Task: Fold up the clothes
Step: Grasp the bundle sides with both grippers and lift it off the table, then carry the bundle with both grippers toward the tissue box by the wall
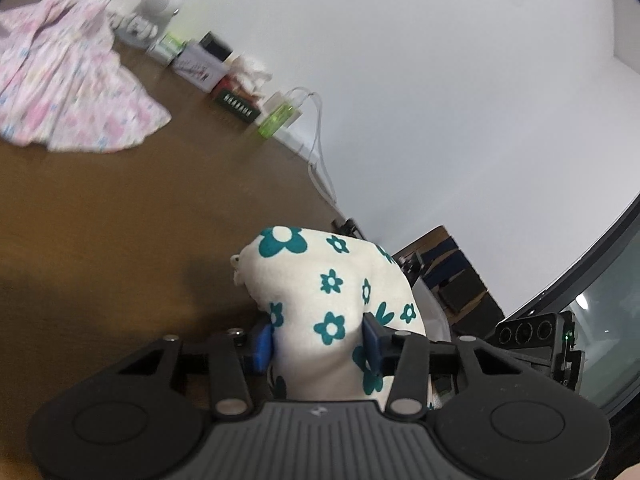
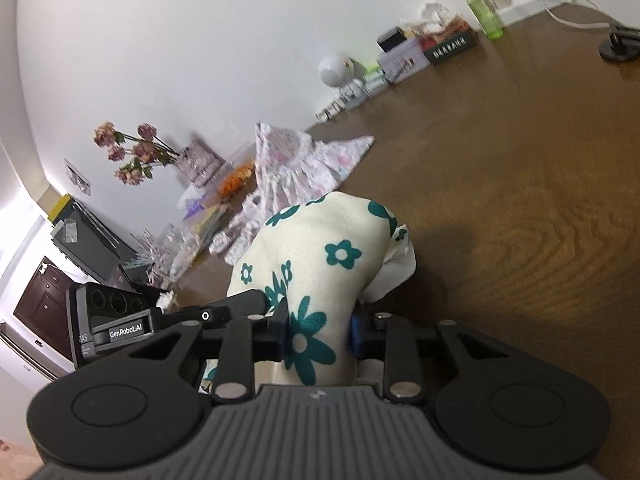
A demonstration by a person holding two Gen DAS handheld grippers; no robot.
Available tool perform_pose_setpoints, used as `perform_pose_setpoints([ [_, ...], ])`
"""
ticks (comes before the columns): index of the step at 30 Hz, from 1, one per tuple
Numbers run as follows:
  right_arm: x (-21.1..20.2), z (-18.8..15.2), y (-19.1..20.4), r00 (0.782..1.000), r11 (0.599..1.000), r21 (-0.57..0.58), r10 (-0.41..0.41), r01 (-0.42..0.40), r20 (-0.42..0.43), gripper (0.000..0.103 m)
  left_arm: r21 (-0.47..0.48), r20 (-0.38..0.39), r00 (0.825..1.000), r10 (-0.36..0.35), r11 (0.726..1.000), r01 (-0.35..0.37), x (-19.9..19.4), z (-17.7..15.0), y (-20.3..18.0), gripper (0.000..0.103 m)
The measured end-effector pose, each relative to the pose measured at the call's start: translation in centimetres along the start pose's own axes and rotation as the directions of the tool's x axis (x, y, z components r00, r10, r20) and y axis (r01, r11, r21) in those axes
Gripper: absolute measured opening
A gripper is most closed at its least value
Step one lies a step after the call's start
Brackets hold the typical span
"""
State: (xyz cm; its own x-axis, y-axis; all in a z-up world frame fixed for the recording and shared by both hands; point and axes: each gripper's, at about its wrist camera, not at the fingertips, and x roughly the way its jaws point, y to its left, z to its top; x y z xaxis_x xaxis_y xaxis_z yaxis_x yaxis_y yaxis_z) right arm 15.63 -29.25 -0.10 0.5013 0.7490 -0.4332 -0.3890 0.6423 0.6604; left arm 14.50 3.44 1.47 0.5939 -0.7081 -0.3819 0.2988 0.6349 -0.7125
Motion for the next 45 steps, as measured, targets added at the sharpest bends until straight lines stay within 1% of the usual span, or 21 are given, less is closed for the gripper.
perform_pose_setpoints([
  [3, -0.4, 1.6, 0.8, 1.000, 1.000, -0.026, -0.001, 0.002, 0.030, 0.027, 0.022, 0.015, 1.000, -0.009, 1.000, 0.008, 0.5, 2.1, -1.2, 0.043],
  [7, -0.5, 5.2, 1.3, 0.998, 0.998, -0.056, -0.014, 0.017, 0.067, 0.027, 0.060, 0.024, 1.000, -0.012, 0.998, 0.011, 2.1, 5.8, -2.8, 0.043],
  [11, 0.1, 10.2, 0.7, 0.994, 0.998, -0.058, -0.025, 0.032, 0.110, 0.027, 0.089, 0.042, 0.999, -0.007, 0.996, 0.004, 5.2, 10.7, -3.6, 0.043],
  [14, 1.9, 14.6, -0.4, 0.990, 0.996, -0.067, -0.050, 0.059, 0.129, 0.027, 0.100, 0.071, 0.997, 0.006, 0.995, -0.013, 8.1, 14.5, -3.1, 0.043],
  [16, 3.5, 17.7, -1.4, 0.990, 0.996, -0.062, -0.060, 0.068, 0.130, 0.027, 0.089, 0.078, 0.997, 0.006, 0.996, -0.013, 10.3, 17.1, -1.9, 0.043],
  [19, 7.1, 21.8, -3.7, 0.989, 0.993, -0.064, -0.088, 0.096, 0.122, 0.027, 0.055, 0.078, 0.997, 0.018, 0.998, -0.022, 13.8, 20.5, 1.1, 0.043],
  [23, 12.6, 25.7, -7.1, 0.986, 0.989, -0.063, -0.130, 0.137, 0.104, 0.027, 0.006, 0.075, 0.997, 0.028, 1.000, -0.028, 18.0, 23.9, 6.2, 0.043],
  [25, 15.4, 27.1, -9.1, 0.987, 0.988, -0.057, -0.135, 0.140, 0.090, 0.027, -0.018, 0.072, 0.997, 0.033, 0.999, -0.031, 20.1, 25.5, 8.7, 0.043],
  [29, 20.2, 28.8, -12.4, 0.990, 0.991, -0.049, -0.125, 0.128, 0.067, 0.027, -0.050, 0.068, 0.997, 0.044, 0.998, -0.041, 23.1, 27.7, 13.0, 0.043],
  [33, 23.3, 29.5, -14.5, 0.989, 0.991, -0.038, -0.129, 0.132, 0.065, 0.028, -0.087, 0.070, 0.996, 0.056, 0.995, -0.050, 25.2, 28.6, 15.9, 0.043],
  [37, 25.1, 29.5, -16.5, 0.992, 0.993, 0.009, -0.119, 0.119, 0.051, 0.030, -0.102, 0.027, 0.996, 0.081, 0.992, -0.078, 26.1, 28.6, 17.3, 0.043],
  [39, 25.7, 29.4, -17.4, 0.993, 0.993, 0.041, -0.111, 0.109, 0.037, 0.033, -0.128, 0.020, 0.997, 0.075, 0.989, -0.072, 26.0, 28.7, 17.7, 0.045],
  [40, 25.3, 29.4, -17.1, 0.991, 0.992, 0.030, -0.122, 0.120, 0.060, 0.035, -0.134, 0.019, 0.997, 0.073, 0.988, -0.070, 25.9, 28.7, 17.8, 0.046],
  [42, 24.3, 29.3, -16.2, 0.982, 0.989, 0.001, -0.146, 0.147, 0.118, 0.042, -0.132, 0.020, 0.996, 0.083, 0.988, -0.079, 25.4, 28.7, 17.7, 0.051],
  [43, 23.8, 29.3, -15.8, 0.977, 0.987, -0.013, -0.157, 0.161, 0.147, 0.044, -0.120, 0.047, 0.994, 0.096, 0.989, -0.090, 24.6, 28.9, 17.4, 0.052],
  [44, 23.3, 29.3, -15.4, 0.970, 0.984, -0.026, -0.168, 0.175, 0.176, 0.045, -0.106, 0.075, 0.991, 0.110, 0.989, -0.102, 23.9, 29.0, 17.0, 0.056],
  [45, 22.8, 29.3, -15.0, 0.962, 0.981, -0.039, -0.178, 0.190, 0.205, 0.045, -0.074, 0.123, 0.984, 0.132, 0.990, -0.124, 23.0, 29.3, 16.2, 0.059],
])
